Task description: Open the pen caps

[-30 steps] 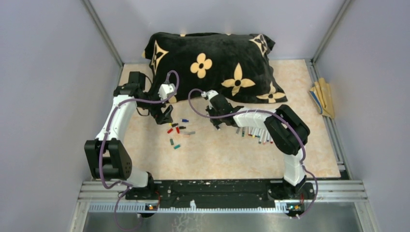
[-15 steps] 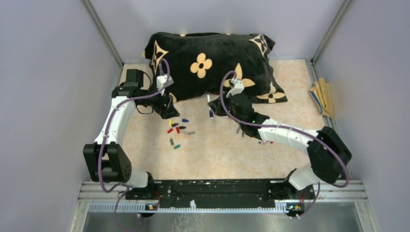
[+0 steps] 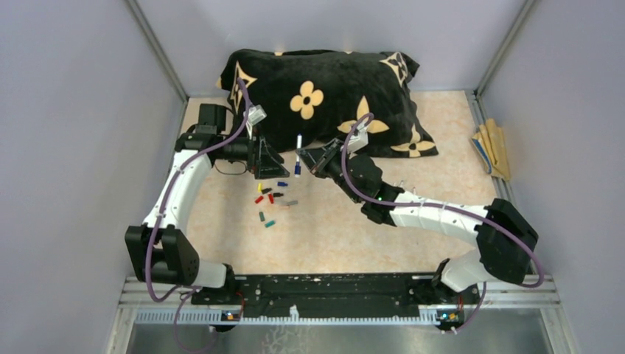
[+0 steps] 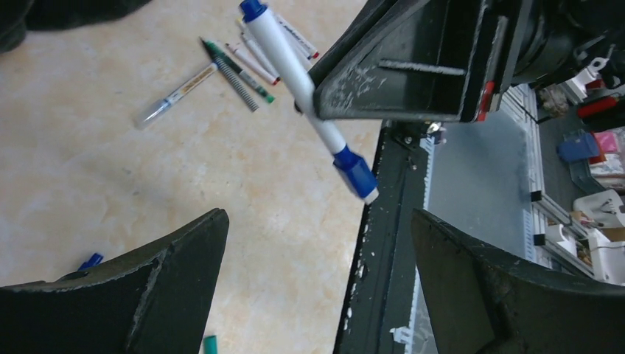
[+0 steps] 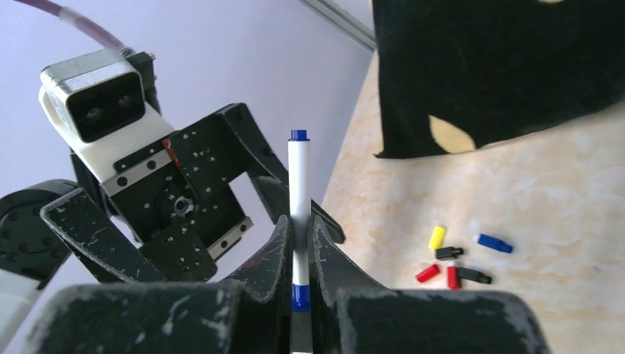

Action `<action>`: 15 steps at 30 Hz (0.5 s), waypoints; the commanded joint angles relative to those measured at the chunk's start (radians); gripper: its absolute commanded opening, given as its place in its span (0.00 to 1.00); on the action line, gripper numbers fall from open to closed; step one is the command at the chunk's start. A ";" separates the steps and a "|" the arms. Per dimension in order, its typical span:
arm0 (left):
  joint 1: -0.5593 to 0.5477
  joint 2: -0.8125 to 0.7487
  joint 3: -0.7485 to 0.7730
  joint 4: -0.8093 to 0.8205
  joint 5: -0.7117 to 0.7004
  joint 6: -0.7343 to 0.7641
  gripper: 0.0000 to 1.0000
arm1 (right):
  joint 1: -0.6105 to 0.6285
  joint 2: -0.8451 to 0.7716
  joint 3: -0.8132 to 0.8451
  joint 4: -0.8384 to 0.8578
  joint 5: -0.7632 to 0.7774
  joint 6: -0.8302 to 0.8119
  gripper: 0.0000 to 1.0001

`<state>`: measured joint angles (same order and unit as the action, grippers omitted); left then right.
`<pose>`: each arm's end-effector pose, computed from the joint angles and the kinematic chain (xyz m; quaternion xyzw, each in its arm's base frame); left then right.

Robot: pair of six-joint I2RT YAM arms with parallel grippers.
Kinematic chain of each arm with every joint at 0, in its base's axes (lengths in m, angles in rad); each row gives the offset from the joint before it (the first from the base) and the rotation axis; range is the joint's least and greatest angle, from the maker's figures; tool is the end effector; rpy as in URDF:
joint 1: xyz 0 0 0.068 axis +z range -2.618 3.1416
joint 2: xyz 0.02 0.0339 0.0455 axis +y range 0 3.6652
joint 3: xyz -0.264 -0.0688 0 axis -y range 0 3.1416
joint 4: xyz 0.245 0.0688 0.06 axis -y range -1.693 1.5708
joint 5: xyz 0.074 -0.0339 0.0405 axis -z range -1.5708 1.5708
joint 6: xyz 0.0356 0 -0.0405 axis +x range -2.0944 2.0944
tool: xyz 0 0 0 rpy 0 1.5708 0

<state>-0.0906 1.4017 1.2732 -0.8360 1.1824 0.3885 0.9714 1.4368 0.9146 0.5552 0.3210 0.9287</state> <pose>0.2720 -0.0578 0.3300 0.3496 0.7303 -0.4893 0.3241 0.1981 0.2700 0.3085 0.1002 0.6887 0.5125 0.5030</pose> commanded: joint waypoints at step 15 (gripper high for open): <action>-0.088 -0.032 -0.073 0.081 0.197 -0.132 0.83 | 0.061 0.058 0.023 0.254 0.039 0.056 0.00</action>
<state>-0.1604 1.3823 1.2289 -0.7582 1.3182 0.2600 1.0157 1.4845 0.9184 0.7177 0.3393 0.9806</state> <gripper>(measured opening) 0.848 0.025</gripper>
